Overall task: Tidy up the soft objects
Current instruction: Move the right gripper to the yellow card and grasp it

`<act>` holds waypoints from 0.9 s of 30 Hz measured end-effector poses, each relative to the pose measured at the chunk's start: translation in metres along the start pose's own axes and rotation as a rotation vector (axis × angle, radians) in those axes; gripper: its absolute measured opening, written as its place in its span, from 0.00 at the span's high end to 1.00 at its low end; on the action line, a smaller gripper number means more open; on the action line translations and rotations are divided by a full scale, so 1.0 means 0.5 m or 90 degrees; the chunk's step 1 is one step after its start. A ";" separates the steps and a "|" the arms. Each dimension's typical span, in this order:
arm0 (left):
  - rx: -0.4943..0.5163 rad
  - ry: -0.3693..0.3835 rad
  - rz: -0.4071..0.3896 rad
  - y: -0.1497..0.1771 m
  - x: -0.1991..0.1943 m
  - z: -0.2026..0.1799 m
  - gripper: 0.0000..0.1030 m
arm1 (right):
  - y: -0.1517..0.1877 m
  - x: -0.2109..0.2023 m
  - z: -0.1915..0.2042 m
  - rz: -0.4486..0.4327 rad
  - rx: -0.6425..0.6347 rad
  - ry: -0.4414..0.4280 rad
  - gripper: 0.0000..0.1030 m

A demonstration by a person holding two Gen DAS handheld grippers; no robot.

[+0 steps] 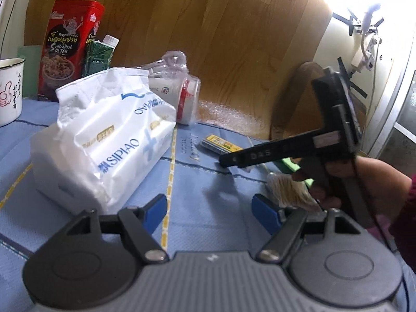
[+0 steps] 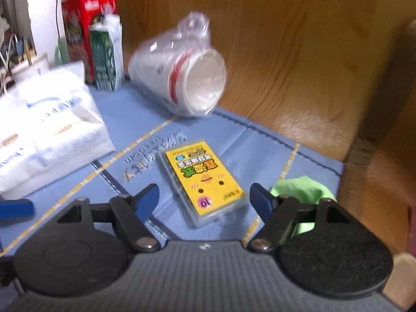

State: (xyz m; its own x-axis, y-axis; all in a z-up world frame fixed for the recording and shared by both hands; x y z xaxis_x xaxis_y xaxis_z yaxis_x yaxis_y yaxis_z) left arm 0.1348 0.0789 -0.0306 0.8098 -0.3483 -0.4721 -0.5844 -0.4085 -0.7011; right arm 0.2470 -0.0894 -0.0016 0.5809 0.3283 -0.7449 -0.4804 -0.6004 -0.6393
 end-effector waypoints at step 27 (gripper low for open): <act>-0.015 0.021 -0.136 -0.033 -0.058 0.002 0.27 | -0.020 0.021 -0.010 0.021 0.069 -0.028 0.39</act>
State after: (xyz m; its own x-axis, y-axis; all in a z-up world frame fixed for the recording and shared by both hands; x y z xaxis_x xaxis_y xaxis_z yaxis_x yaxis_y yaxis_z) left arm 0.1212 0.0963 -0.0058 0.9137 -0.2786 -0.2959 -0.4007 -0.4960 -0.7703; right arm 0.2610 -0.0835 -0.0024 0.5361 0.3425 -0.7716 -0.5685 -0.5292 -0.6299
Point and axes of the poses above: each gripper's, at about its wrist camera, not at the fingertips, and x roughly the way its jaws point, z to its left, y to its underside, the point moved 5 cm from there along x, roughly the way its jaws point, and after that the axes turned 15 degrees about -x, right-handed, at the moved point
